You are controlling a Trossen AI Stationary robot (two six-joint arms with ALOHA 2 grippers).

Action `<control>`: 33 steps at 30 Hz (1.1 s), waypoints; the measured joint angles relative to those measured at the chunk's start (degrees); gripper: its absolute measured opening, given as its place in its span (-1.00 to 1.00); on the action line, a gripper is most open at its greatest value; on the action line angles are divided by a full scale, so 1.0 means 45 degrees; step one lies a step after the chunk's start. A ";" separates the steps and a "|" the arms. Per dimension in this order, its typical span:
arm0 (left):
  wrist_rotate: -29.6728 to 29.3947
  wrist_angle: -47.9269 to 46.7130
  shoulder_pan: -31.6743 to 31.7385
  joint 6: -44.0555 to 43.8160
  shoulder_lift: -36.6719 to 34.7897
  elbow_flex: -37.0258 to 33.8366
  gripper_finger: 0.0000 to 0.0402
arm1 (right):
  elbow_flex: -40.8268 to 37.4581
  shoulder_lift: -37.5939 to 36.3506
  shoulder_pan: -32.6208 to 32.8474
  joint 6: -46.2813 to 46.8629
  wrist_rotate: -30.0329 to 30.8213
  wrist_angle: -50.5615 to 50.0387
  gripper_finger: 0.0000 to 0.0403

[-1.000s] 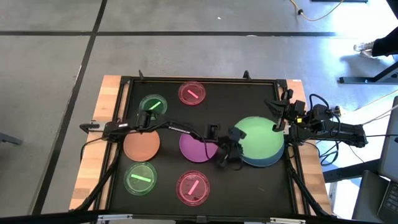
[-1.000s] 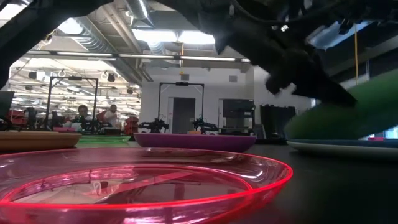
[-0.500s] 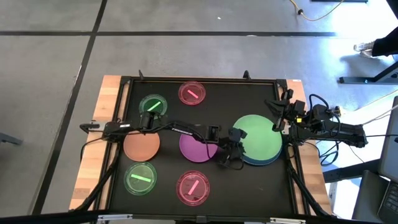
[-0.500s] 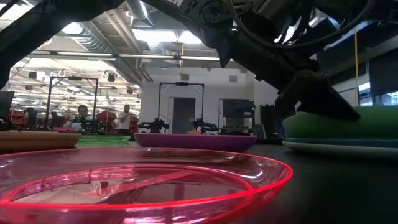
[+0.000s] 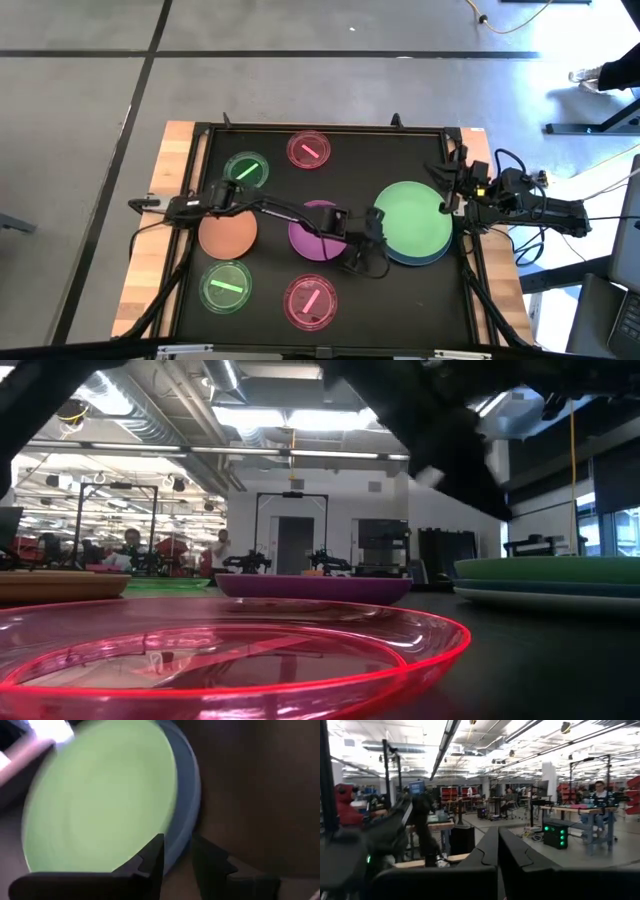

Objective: Stack plastic plates
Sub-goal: Stack the purple plate on top of the green plate

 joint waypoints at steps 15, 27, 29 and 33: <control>-0.0065 -0.1561 -0.0674 -0.2899 -0.4744 -0.4297 -0.56 | -0.0005 0.0442 0.0005 -0.0016 -0.0544 -0.0318 -0.99; -0.2044 0.6329 -0.1436 -0.4917 -0.9201 -1.2774 -0.56 | 0.0675 0.6286 0.0015 -0.0352 -0.2000 0.2483 -0.99; -0.1967 0.6957 -0.1444 -0.5002 -0.9278 -1.3445 -0.56 | 0.1116 0.7466 0.0015 -0.0361 -0.2109 0.2523 -0.99; -0.1953 0.7194 -0.1448 -0.5046 -0.9268 -1.4041 -0.56 | 0.1901 0.9889 0.0015 -0.0393 -0.2738 0.2475 -0.99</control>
